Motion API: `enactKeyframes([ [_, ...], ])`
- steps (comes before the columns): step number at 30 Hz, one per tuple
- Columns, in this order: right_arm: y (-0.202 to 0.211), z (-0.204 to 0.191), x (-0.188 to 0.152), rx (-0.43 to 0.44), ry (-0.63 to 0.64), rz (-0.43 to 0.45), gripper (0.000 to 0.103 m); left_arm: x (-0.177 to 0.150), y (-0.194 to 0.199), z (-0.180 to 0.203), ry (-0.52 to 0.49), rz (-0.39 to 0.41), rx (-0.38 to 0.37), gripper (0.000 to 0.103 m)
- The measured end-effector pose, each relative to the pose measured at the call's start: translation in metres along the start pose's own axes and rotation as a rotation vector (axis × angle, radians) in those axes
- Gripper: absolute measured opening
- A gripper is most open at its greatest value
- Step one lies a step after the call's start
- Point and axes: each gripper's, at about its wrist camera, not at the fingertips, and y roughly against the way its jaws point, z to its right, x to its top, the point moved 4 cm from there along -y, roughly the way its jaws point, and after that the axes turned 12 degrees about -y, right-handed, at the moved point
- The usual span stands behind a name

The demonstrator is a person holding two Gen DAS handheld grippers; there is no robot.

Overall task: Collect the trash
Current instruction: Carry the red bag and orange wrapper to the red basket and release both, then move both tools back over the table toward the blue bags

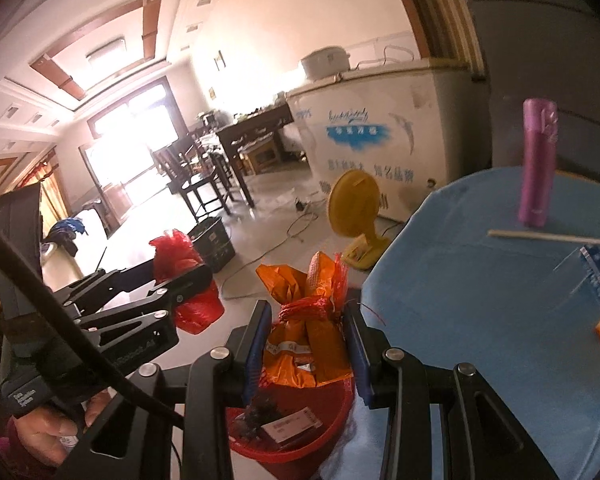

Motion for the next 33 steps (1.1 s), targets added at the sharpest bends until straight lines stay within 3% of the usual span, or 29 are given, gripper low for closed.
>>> enactKeyframes([
  [4,-0.017,-0.002,-0.008,0.023,-0.005,-0.044,0.04,-0.019,-0.016,-0.006,0.025,-0.059,-0.057,0.058],
  [11,-0.054,0.008,-0.022,0.092,-0.092,-0.161,0.043,-0.066,-0.055,-0.007,0.11,-0.202,-0.258,0.059],
  [14,-0.071,0.015,-0.029,0.107,-0.146,-0.211,0.059,-0.083,-0.067,-0.01,0.136,-0.257,-0.28,0.061],
  [15,-0.074,0.017,-0.032,0.108,-0.161,-0.219,0.064,-0.088,-0.07,-0.013,0.145,-0.274,-0.279,0.062],
  [21,-0.081,0.035,-0.032,0.123,-0.228,-0.22,0.065,-0.097,-0.072,-0.022,0.135,-0.302,-0.218,0.065],
  [27,-0.054,0.04,-0.024,0.087,-0.204,-0.128,0.065,-0.064,-0.051,-0.007,0.033,-0.211,-0.161,0.073],
  [33,-0.002,0.058,-0.009,0.045,-0.199,0.002,0.065,-0.024,-0.017,0.021,-0.095,-0.106,-0.086,0.073],
])
